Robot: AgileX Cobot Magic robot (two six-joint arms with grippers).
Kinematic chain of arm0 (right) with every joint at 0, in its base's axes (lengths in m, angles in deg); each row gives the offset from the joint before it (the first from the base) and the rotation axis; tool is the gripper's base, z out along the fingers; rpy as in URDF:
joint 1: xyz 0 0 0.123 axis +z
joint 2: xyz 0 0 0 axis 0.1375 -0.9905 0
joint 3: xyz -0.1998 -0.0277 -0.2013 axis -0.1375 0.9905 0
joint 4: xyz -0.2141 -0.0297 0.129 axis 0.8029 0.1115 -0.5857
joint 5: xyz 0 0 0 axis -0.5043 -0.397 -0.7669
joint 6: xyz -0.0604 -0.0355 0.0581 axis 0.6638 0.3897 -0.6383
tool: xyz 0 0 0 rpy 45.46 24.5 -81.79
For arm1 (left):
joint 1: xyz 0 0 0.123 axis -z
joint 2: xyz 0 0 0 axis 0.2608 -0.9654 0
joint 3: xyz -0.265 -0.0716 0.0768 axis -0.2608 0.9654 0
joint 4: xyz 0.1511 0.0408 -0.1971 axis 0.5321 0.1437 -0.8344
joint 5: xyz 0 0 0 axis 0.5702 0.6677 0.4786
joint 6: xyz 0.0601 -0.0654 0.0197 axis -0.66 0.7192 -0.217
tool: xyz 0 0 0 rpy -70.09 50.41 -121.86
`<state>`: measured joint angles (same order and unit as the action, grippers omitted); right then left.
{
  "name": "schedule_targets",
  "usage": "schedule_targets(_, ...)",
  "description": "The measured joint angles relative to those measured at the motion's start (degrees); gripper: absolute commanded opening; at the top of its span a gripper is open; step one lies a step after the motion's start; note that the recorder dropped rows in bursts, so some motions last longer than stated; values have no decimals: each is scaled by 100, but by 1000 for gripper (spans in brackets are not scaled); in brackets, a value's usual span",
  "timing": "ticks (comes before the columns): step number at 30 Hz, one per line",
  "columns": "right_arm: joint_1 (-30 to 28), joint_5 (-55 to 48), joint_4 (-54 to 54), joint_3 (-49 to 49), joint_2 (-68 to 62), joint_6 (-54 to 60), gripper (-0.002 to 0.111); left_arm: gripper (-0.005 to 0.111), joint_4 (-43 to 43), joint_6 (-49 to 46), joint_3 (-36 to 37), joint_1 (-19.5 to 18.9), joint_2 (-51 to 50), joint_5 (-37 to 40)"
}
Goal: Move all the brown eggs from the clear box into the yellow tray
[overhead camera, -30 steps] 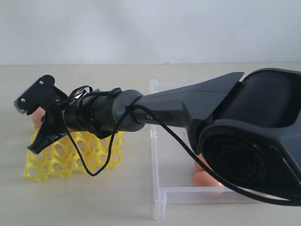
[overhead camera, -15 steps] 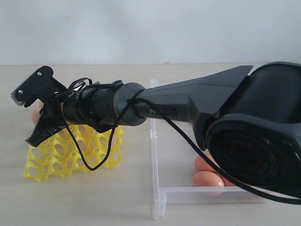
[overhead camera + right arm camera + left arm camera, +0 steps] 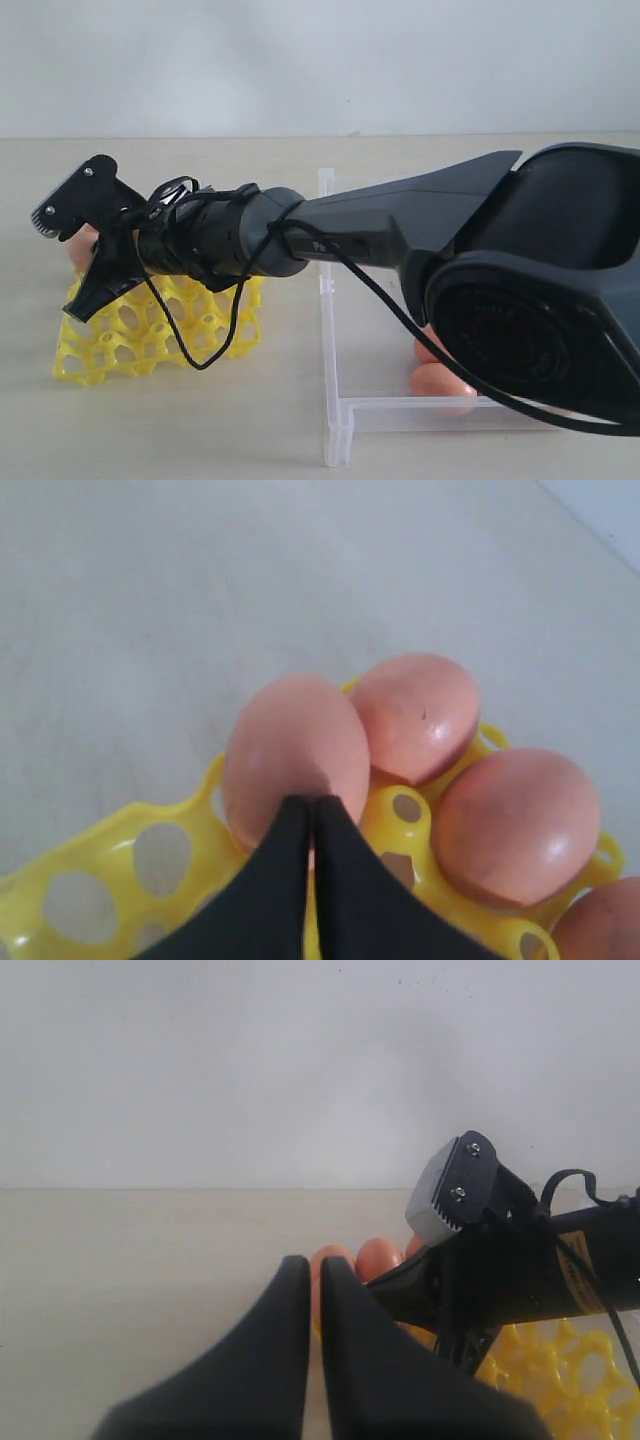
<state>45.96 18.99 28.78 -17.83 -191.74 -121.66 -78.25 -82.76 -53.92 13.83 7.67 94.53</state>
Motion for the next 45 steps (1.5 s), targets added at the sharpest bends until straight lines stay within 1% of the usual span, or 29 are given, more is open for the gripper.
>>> schedule_targets(15, 0, 42, 0, -11, -81, 6, 0, 4, 0, 0, 0, 0, 0, 0)
schedule_targets(24, 0, -83, 0, 87, 389, 28, 0, 4, 0, 0, 0, 0, 0, 0)
schedule_targets(27, 0, -587, 10, 530, 615, 127, 0, 4, 0, 0, 0, 0, 0, 0)
schedule_targets(30, 0, -1244, -265, 1297, 965, 776, 0, 4, 0, 0, 0, 0, 0, 0)
schedule_targets(33, -83, -1292, -756, 1659, 1223, 1306, 0, 4, 0, 0, 0, 0, 0, 0)
schedule_targets(35, -438, -895, -1197, 1716, 1294, 1401, 0, 4, 0, 0, 0, 0, 0, 0)
schedule_targets(36, -768, -165, -1561, 1745, 1316, 1376, 0, 4, 0, 0, 0, 0, 0, 0)
schedule_targets(38, -1404, 1157, -1815, 1768, 1316, 907, 0, 4, 0, 0, 0, 0, 0, 0)
schedule_targets(41, -1715, 1899, -1674, 1768, 1316, 450, 0, 4, 0, 0, 0, 0, 0, 0)
schedule_targets(45, -1727, 2246, -953, 1768, 1316, -27, 0, 4, 0, 0, 0, 0, 0, 0)
